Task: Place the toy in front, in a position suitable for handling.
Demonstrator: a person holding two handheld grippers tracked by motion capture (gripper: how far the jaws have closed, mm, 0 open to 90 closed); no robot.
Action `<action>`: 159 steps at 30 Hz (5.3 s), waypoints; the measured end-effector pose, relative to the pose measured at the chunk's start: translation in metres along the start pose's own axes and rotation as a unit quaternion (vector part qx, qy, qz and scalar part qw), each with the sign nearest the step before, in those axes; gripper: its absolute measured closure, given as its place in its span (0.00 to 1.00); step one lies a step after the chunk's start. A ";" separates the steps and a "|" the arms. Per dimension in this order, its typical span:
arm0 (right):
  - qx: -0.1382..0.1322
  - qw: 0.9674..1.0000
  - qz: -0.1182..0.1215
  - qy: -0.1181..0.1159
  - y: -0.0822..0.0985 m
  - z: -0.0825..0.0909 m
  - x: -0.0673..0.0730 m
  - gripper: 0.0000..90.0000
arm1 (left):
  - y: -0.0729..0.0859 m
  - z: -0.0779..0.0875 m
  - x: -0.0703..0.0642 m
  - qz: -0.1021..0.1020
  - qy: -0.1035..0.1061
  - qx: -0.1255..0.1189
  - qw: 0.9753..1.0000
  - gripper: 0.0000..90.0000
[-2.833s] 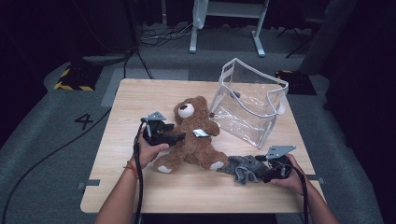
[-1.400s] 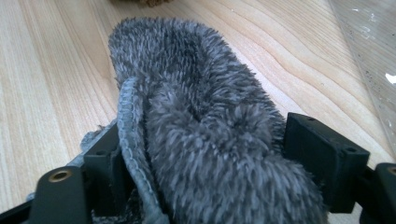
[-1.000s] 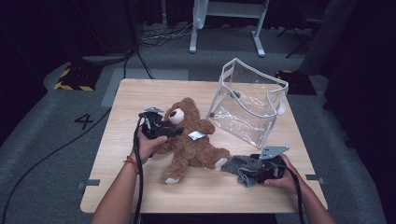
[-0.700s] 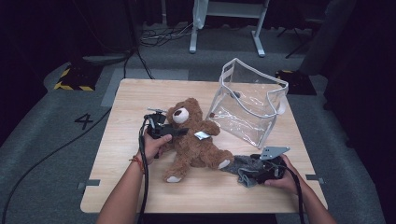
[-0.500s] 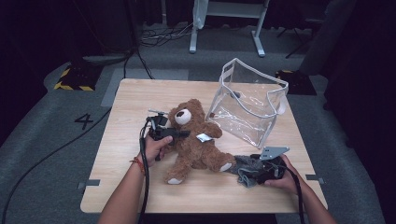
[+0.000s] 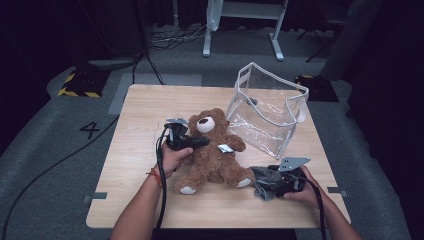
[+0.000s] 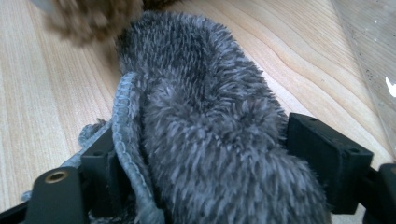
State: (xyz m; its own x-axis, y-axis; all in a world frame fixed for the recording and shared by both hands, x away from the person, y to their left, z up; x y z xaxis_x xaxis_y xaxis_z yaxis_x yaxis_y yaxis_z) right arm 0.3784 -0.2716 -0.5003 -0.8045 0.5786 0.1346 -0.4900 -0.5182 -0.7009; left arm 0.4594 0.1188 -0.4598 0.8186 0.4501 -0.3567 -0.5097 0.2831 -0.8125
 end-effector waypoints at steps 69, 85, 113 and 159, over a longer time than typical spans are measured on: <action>0.001 1.000 -0.014 0.005 0.004 0.004 -0.004 0.23 | 0.042 0.003 -0.015 0.191 -0.026 -0.055 0.980 0.12; 0.000 1.000 -0.015 0.004 0.005 0.004 -0.005 0.23 | 0.008 -0.029 -0.028 0.156 -0.062 0.020 0.986 0.02; -0.046 0.999 -0.014 0.025 0.001 0.027 -0.014 0.81 | 0.002 0.003 -0.091 -0.220 -0.226 -0.032 0.948 0.73; -0.344 0.938 0.037 -0.032 -0.141 0.105 0.061 0.81 | 0.076 -0.018 -0.144 -0.373 -0.224 -0.050 0.899 0.66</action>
State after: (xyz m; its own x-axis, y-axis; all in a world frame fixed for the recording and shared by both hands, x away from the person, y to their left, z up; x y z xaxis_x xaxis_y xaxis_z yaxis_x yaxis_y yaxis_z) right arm 0.3632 -0.2293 -0.3201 -0.8572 0.5061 0.0950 -0.1179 -0.0133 -0.9929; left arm 0.3072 0.0600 -0.4786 0.7228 0.4693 0.5073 0.1805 0.5804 -0.7941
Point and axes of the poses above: each handheld gripper's, and its own axes: z roughly backward along the jaws, y roughly out of its underside, x roughly to its left, the point moved 1 cm from there along -z, roughly forward along the jaws, and after that the axes turned 11 degrees about -z, right-handed, at the moved point
